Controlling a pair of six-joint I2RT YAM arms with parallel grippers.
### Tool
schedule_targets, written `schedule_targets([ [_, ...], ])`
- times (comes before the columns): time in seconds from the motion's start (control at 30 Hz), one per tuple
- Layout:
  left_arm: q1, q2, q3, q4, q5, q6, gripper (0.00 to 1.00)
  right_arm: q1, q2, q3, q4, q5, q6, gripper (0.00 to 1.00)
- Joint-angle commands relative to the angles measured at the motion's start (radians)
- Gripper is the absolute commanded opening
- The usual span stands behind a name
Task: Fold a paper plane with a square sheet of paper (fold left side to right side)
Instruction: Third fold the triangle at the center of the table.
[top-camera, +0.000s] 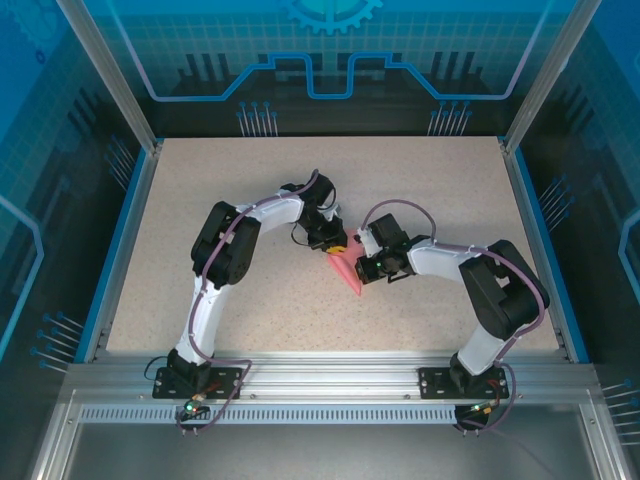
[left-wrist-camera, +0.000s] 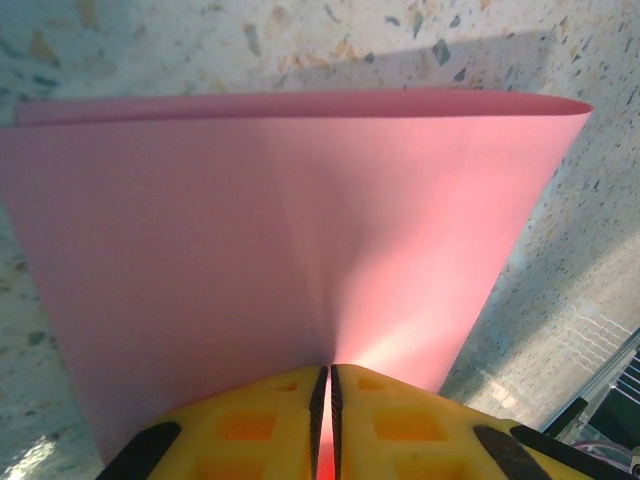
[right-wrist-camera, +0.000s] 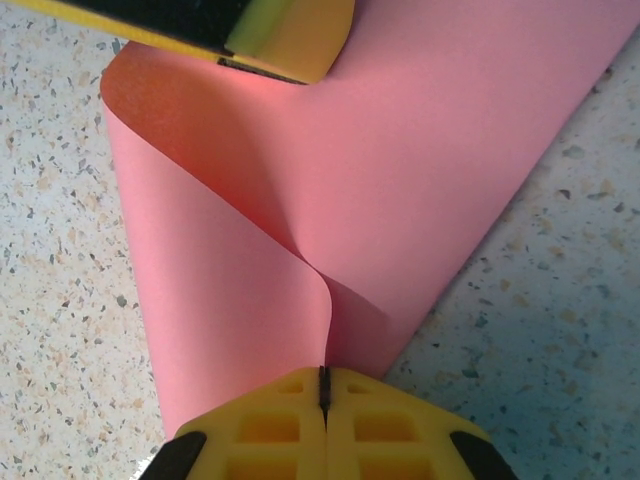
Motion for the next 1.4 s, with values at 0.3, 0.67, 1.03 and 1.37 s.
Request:
schedule_targets([
  [0.3,-0.002,0.011,-0.012,-0.073,-0.056,0.019,0.14,-0.01,0.002,0.035,-0.034,0.02,0.015,0.0],
  [0.67,-0.003,0.01,-0.013,-0.072,-0.056,0.019,0.15,-0.01,0.003,0.037,-0.045,0.022,0.012,0.0],
  [1.03,-0.003,-0.001,-0.01,-0.075,-0.058,0.02,0.17,-0.01,0.048,0.025,-0.067,0.037,0.004,0.0],
  [1.37,0.028,-0.047,0.098,-0.138,-0.059,0.057,0.28,-0.008,0.051,0.02,-0.091,0.025,-0.024,0.0],
])
